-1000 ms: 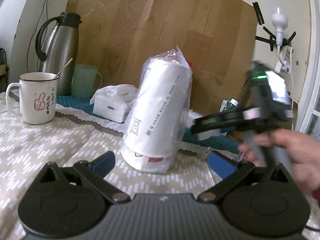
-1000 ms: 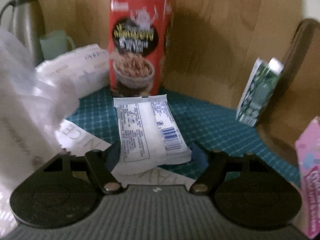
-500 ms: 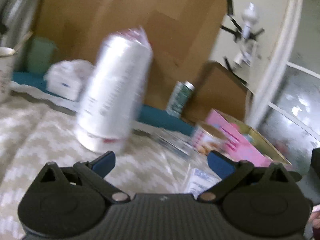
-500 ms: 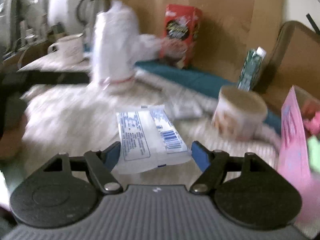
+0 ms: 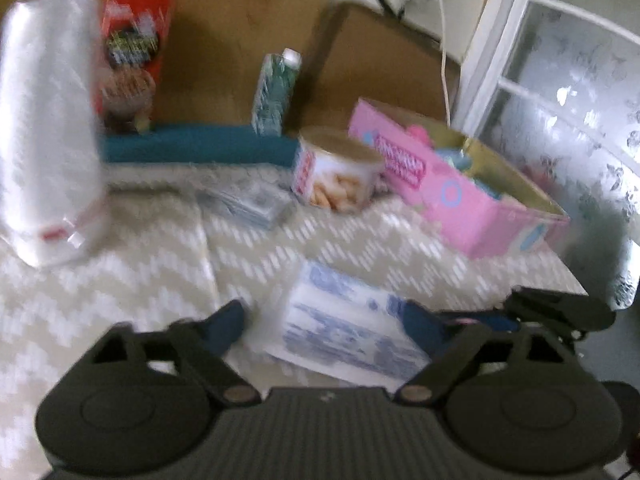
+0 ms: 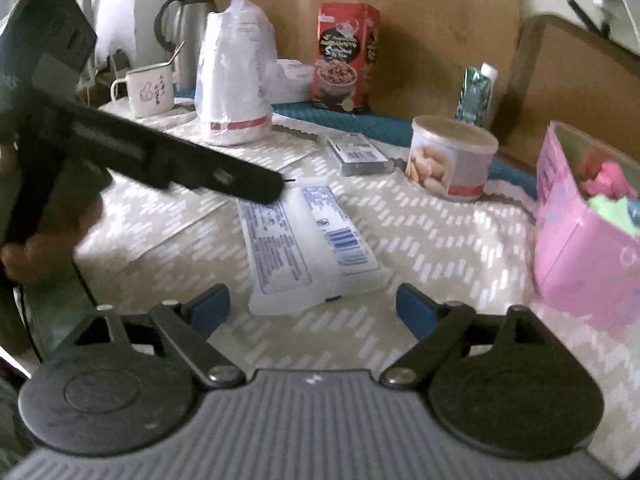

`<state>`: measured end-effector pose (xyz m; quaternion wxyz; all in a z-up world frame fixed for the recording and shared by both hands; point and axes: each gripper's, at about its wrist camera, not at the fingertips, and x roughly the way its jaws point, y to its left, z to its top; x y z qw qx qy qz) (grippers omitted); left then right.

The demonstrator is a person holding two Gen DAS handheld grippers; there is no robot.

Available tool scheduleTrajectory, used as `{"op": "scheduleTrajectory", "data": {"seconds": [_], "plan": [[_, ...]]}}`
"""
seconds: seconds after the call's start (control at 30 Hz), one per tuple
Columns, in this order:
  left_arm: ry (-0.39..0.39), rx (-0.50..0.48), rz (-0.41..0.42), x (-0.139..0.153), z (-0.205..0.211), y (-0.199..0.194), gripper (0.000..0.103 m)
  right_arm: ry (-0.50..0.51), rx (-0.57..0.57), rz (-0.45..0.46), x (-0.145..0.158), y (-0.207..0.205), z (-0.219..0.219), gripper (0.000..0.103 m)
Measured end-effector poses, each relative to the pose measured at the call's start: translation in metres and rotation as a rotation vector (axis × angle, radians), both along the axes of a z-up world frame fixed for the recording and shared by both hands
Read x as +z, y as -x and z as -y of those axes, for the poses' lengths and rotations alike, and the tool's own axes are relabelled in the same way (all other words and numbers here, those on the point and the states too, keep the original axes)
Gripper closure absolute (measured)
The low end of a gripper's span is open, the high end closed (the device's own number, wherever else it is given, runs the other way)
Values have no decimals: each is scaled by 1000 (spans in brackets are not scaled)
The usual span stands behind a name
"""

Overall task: Organize soft objects
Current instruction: 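Set the white packet on the tablecloth and open the right gripper, then grasp the white packet with the left gripper, then carry the white packet into the pink tin and open the left gripper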

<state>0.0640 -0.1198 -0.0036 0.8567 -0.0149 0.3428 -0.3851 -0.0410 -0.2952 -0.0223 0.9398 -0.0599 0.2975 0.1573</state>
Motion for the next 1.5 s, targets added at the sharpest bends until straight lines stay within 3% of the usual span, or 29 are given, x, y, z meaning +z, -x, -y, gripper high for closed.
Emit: {"op": "scheduleTrajectory", "data": {"seconds": [0.07, 0.13, 0.33, 0.53, 0.7, 0.83, 1.0, 1.13, 1.2, 1.27, 1.37, 1.5], "plan": [[-17, -42, -12, 1, 10, 6, 41, -7, -7, 15, 1, 3, 0, 41], [-16, -84, -32, 1, 21, 15, 41, -15, -23, 18, 3, 9, 6, 51], [-38, -223, -30, 1, 78, 46, 41, -40, -157, 45, -1, 39, 56, 51], [-69, -371, -14, 5, 146, 72, 41, -4, -299, 91, -9, 84, 96, 51], [-57, -445, 84, 29, 182, 93, 41, -40, -417, 151, -8, 113, 126, 51], [-34, -444, 137, 59, 213, 85, 41, -27, -466, 249, 9, 118, 148, 51], [-25, -404, 166, 78, 255, 62, 39, 19, -504, 346, 34, 94, 181, 51], [-44, -360, 149, 75, 292, 37, 37, 22, -526, 336, 39, 63, 209, 50], [-45, -336, 111, 69, 306, 25, 26, 22, -546, 322, 39, 51, 220, 50], [-60, -300, 94, 64, 315, 16, 22, 19, -574, 337, 38, 40, 230, 34], [-50, -275, 74, 59, 314, 11, 22, 48, -612, 324, 33, 29, 234, 34], [-29, -260, 103, 63, 295, 15, 22, -12, -620, 354, 30, 36, 231, 34]]}}
